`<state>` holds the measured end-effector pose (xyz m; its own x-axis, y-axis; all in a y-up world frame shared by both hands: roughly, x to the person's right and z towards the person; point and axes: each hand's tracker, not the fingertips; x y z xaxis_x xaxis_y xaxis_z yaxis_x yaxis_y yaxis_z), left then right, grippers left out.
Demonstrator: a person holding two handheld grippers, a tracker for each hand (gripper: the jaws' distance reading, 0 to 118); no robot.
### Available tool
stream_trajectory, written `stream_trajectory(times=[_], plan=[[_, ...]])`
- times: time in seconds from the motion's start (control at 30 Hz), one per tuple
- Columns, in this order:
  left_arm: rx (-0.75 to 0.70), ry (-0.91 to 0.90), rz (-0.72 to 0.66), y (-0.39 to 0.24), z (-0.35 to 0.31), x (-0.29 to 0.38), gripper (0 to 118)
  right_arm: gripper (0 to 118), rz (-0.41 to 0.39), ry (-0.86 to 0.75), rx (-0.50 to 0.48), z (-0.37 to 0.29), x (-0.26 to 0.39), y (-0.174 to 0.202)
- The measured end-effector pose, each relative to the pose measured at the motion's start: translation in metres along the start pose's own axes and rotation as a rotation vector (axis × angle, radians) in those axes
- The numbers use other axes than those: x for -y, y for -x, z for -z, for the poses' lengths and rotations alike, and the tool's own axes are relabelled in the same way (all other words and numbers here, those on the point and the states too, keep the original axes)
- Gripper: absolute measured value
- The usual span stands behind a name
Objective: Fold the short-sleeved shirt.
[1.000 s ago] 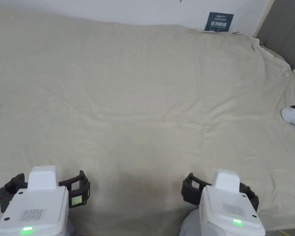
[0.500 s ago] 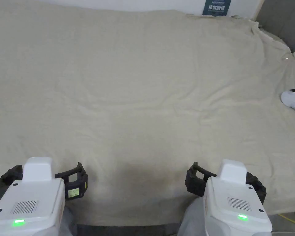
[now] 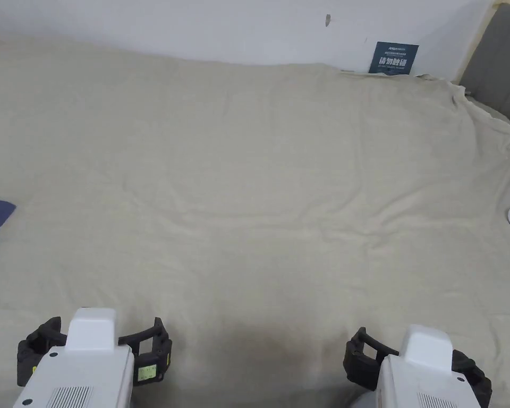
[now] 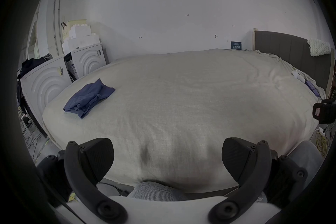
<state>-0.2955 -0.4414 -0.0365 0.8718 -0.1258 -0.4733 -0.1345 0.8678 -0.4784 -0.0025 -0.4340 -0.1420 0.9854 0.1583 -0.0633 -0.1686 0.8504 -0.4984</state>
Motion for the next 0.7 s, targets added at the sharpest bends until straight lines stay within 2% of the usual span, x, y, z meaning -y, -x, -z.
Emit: stream_trajectory(times=[0.23,0.47,0.7], plan=[[-0.023,-0.014,-0.007,0.004,-0.005,0.003,118,114,-0.007,0.007,0.007,-0.003,-0.002,0.000],[-0.053,-0.022,-0.101,0.018,-0.003,0.001,118,114,0.030,-0.017,0.003,-0.011,-0.004,-0.007],[-0.063,-0.015,-0.131,0.022,-0.004,0.001,118,114,0.053,-0.027,0.008,-0.010,-0.001,-0.015]])
